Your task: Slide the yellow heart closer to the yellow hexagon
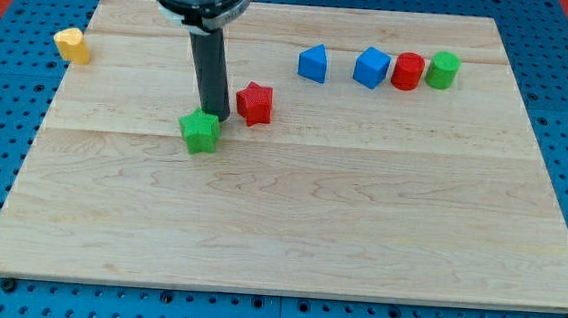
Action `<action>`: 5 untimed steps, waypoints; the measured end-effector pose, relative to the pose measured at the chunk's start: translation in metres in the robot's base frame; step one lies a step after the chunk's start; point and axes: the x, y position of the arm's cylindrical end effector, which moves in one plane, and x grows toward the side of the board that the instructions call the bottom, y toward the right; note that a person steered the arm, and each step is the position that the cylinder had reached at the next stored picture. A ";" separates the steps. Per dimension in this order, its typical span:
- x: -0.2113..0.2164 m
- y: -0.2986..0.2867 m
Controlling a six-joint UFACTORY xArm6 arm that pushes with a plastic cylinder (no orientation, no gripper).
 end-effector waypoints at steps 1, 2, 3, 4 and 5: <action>0.028 0.004; 0.024 -0.034; -0.007 -0.050; -0.029 -0.156; -0.047 -0.216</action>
